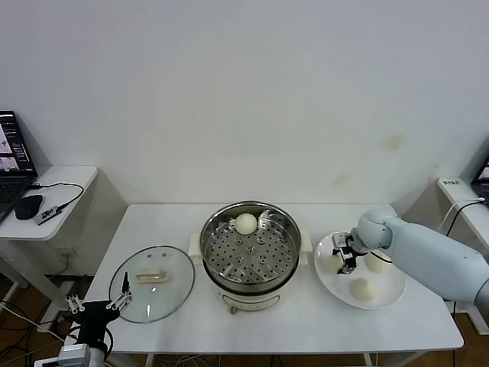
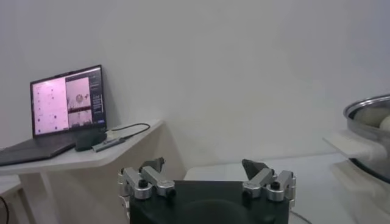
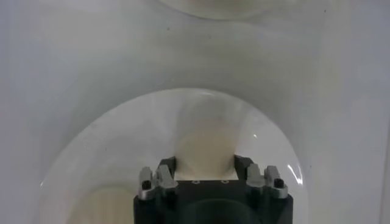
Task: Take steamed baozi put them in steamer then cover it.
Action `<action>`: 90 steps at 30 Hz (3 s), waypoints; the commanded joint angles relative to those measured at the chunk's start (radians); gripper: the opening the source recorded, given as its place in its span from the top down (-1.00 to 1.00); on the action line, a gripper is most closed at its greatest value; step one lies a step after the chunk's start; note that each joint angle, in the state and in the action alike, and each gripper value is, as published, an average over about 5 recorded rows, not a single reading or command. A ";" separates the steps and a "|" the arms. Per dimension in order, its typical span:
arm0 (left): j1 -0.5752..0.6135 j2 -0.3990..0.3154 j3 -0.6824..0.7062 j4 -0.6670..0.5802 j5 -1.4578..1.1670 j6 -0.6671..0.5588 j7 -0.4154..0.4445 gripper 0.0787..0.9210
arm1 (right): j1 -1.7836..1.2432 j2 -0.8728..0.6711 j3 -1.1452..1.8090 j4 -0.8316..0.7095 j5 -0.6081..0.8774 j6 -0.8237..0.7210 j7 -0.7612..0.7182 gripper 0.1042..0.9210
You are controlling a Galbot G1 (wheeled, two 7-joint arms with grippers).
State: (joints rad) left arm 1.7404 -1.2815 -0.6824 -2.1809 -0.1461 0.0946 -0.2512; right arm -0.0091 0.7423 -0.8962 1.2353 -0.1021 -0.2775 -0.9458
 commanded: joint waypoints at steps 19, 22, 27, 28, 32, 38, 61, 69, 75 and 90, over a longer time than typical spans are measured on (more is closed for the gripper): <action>-0.009 0.012 0.017 -0.036 0.000 0.007 0.001 -0.77 | 0.776 -0.154 -0.400 0.406 0.416 -0.164 -0.024 -0.17; -0.009 0.017 0.015 -0.042 -0.001 0.009 0.001 -0.77 | 0.833 -0.086 -0.432 0.455 0.495 -0.218 0.005 -0.18; -0.012 0.019 0.011 -0.044 -0.001 0.009 0.001 -0.77 | 0.815 0.056 -0.430 0.477 0.606 -0.287 0.054 -0.18; -0.012 0.020 0.010 -0.044 -0.002 0.009 0.001 -0.77 | 0.798 0.086 -0.426 0.471 0.622 -0.298 0.066 -0.18; -0.011 0.022 -0.001 -0.042 -0.005 0.008 0.001 -0.77 | 0.712 0.196 -0.404 0.427 0.668 -0.335 0.116 -0.18; -0.010 0.018 -0.014 -0.046 -0.006 0.009 0.001 -0.77 | 0.592 0.361 -0.367 0.326 0.692 -0.374 0.175 -0.18; -0.004 0.006 -0.038 -0.052 -0.007 0.007 0.001 -0.77 | 0.405 0.539 -0.349 0.113 0.627 -0.420 0.252 -0.18; -0.004 0.005 -0.036 -0.050 -0.007 0.006 0.001 -0.77 | 0.390 0.552 -0.336 0.082 0.613 -0.410 0.258 -0.18; -0.006 0.004 -0.035 -0.051 -0.007 0.007 0.001 -0.77 | 0.428 0.522 -0.338 0.113 0.607 -0.411 0.223 -0.32; -0.012 0.009 -0.017 -0.055 -0.004 0.008 0.003 -0.77 | 0.696 0.038 -0.379 0.440 0.470 -0.196 -0.126 -0.76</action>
State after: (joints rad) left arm 1.7297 -1.2752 -0.7060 -2.2362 -0.1521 0.1011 -0.2495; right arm 0.5661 1.0540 -1.2517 1.5018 0.4373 -0.5809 -0.9149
